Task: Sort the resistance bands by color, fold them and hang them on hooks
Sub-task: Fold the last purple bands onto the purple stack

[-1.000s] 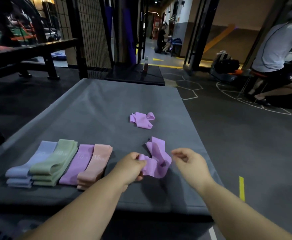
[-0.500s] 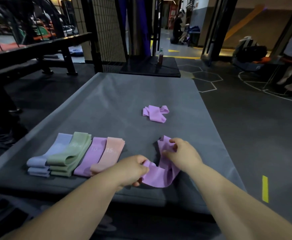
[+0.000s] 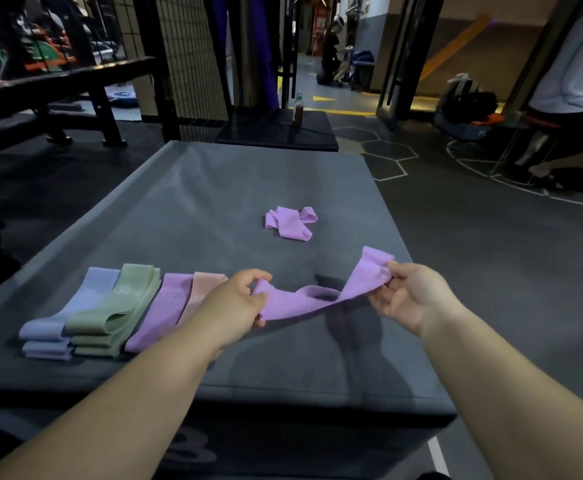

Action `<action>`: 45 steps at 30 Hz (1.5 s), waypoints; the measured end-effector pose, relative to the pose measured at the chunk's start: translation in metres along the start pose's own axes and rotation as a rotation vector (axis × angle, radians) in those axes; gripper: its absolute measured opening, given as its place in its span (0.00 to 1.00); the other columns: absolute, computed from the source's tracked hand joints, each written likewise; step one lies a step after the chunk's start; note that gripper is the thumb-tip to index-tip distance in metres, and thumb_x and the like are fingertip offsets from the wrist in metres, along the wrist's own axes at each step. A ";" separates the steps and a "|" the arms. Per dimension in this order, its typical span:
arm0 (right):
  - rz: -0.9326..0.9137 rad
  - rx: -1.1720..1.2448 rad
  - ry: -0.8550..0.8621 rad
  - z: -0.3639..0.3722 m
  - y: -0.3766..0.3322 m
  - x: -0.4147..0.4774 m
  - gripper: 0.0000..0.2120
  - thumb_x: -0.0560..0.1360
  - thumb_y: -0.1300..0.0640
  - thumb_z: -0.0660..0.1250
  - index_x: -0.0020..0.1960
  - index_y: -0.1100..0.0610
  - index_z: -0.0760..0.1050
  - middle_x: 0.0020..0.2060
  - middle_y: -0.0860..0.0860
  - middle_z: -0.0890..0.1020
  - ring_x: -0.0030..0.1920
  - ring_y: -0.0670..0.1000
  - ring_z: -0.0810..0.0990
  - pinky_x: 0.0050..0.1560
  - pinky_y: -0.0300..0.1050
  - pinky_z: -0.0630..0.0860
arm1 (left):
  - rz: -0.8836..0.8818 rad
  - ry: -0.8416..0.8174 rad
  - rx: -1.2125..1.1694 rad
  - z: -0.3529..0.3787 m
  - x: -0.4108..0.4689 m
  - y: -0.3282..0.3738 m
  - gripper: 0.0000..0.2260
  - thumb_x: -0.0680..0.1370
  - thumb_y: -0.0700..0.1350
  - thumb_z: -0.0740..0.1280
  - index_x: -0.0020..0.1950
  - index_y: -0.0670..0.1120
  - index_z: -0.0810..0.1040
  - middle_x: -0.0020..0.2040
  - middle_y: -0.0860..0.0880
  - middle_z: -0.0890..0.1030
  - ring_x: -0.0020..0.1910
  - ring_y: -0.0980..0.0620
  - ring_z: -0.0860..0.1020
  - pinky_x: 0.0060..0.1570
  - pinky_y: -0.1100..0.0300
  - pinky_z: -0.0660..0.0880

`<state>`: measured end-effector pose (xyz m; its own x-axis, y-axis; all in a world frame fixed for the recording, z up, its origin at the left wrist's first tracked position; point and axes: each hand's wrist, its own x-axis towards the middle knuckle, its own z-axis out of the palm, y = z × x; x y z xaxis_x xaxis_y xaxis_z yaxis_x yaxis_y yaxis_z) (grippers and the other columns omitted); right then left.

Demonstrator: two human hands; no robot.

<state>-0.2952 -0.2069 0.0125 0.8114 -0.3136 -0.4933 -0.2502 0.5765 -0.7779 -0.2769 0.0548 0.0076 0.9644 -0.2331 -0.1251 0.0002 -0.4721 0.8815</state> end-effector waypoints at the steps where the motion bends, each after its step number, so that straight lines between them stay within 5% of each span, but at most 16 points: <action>1: 0.004 0.023 -0.003 -0.005 -0.004 -0.003 0.08 0.81 0.62 0.57 0.50 0.59 0.75 0.39 0.53 0.82 0.42 0.53 0.81 0.49 0.49 0.76 | -0.001 0.008 -0.012 0.001 -0.001 0.002 0.11 0.81 0.43 0.60 0.59 0.56 0.74 0.42 0.53 0.78 0.31 0.56 0.78 0.31 0.66 0.70; 8: -0.043 0.004 0.084 -0.024 -0.014 -0.015 0.08 0.81 0.63 0.57 0.47 0.60 0.74 0.32 0.51 0.83 0.41 0.51 0.80 0.46 0.45 0.76 | -0.002 0.005 -0.010 0.004 -0.007 0.004 0.08 0.81 0.42 0.61 0.52 0.54 0.76 0.44 0.52 0.79 0.29 0.58 0.76 0.28 0.67 0.69; 13: -0.060 -0.091 0.185 -0.038 -0.011 -0.012 0.07 0.81 0.64 0.58 0.46 0.60 0.73 0.41 0.53 0.80 0.40 0.50 0.79 0.41 0.44 0.75 | -0.001 0.003 0.068 0.003 -0.008 -0.001 0.05 0.79 0.43 0.66 0.50 0.53 0.75 0.38 0.51 0.80 0.27 0.58 0.75 0.30 0.63 0.69; 20: 0.055 -0.264 0.186 -0.055 -0.010 -0.003 0.06 0.80 0.65 0.60 0.46 0.60 0.73 0.27 0.50 0.83 0.37 0.49 0.81 0.46 0.45 0.75 | -0.047 -0.085 0.238 0.010 -0.010 -0.006 0.05 0.77 0.46 0.67 0.50 0.54 0.73 0.34 0.52 0.77 0.25 0.58 0.74 0.29 0.63 0.68; 26: -0.056 -0.721 0.355 -0.065 -0.014 0.005 0.09 0.75 0.60 0.68 0.37 0.59 0.72 0.29 0.53 0.72 0.27 0.50 0.69 0.21 0.36 0.65 | -0.087 -0.134 0.324 0.015 -0.005 -0.012 0.05 0.77 0.45 0.65 0.48 0.55 0.72 0.38 0.48 0.82 0.33 0.49 0.78 0.34 0.57 0.74; 29: -0.258 -1.125 0.434 -0.069 -0.012 0.010 0.07 0.72 0.58 0.68 0.45 0.61 0.73 0.36 0.55 0.75 0.33 0.55 0.72 0.33 0.42 0.68 | -0.093 -0.142 0.343 0.016 -0.002 -0.012 0.05 0.77 0.45 0.65 0.49 0.54 0.73 0.38 0.48 0.82 0.33 0.49 0.77 0.33 0.59 0.73; 32: -0.323 -1.247 0.383 -0.067 -0.007 0.010 0.16 0.75 0.52 0.66 0.61 0.56 0.71 0.56 0.55 0.74 0.51 0.58 0.75 0.49 0.45 0.70 | -0.073 -0.131 0.362 0.017 -0.002 -0.010 0.06 0.77 0.45 0.65 0.52 0.54 0.73 0.35 0.50 0.80 0.29 0.53 0.76 0.28 0.63 0.69; 35: -0.361 -1.335 0.356 -0.066 -0.001 0.013 0.18 0.78 0.56 0.61 0.68 0.56 0.71 0.64 0.59 0.74 0.59 0.61 0.76 0.53 0.46 0.71 | -0.087 -0.096 0.357 0.016 0.000 -0.010 0.11 0.77 0.46 0.66 0.58 0.51 0.73 0.41 0.50 0.79 0.34 0.50 0.78 0.32 0.61 0.71; 38: -0.352 -1.360 0.355 -0.065 0.002 0.012 0.17 0.79 0.58 0.60 0.67 0.58 0.72 0.62 0.59 0.77 0.59 0.61 0.76 0.48 0.43 0.68 | -0.099 -0.073 0.411 0.013 0.003 -0.010 0.19 0.77 0.48 0.66 0.67 0.51 0.69 0.50 0.49 0.79 0.43 0.47 0.80 0.38 0.59 0.72; 41: -0.360 -1.373 0.334 -0.064 0.001 0.009 0.13 0.79 0.55 0.61 0.56 0.61 0.79 0.52 0.59 0.82 0.49 0.61 0.79 0.43 0.44 0.69 | -0.102 -0.068 0.442 0.009 0.004 -0.010 0.21 0.77 0.49 0.67 0.70 0.50 0.69 0.56 0.47 0.79 0.47 0.46 0.80 0.41 0.59 0.72; 45: -0.306 -1.359 0.323 -0.069 -0.004 0.012 0.14 0.76 0.55 0.64 0.53 0.64 0.80 0.49 0.63 0.83 0.52 0.63 0.81 0.41 0.46 0.71 | -0.093 -0.031 0.506 0.004 0.003 -0.008 0.17 0.78 0.50 0.67 0.66 0.51 0.72 0.51 0.51 0.77 0.48 0.49 0.77 0.46 0.59 0.72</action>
<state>-0.3206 -0.2648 -0.0168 0.8174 -0.5525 -0.1629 -0.5428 -0.6441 -0.5391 -0.2748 0.0544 -0.0022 0.9580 -0.1923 -0.2125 -0.0502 -0.8427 0.5361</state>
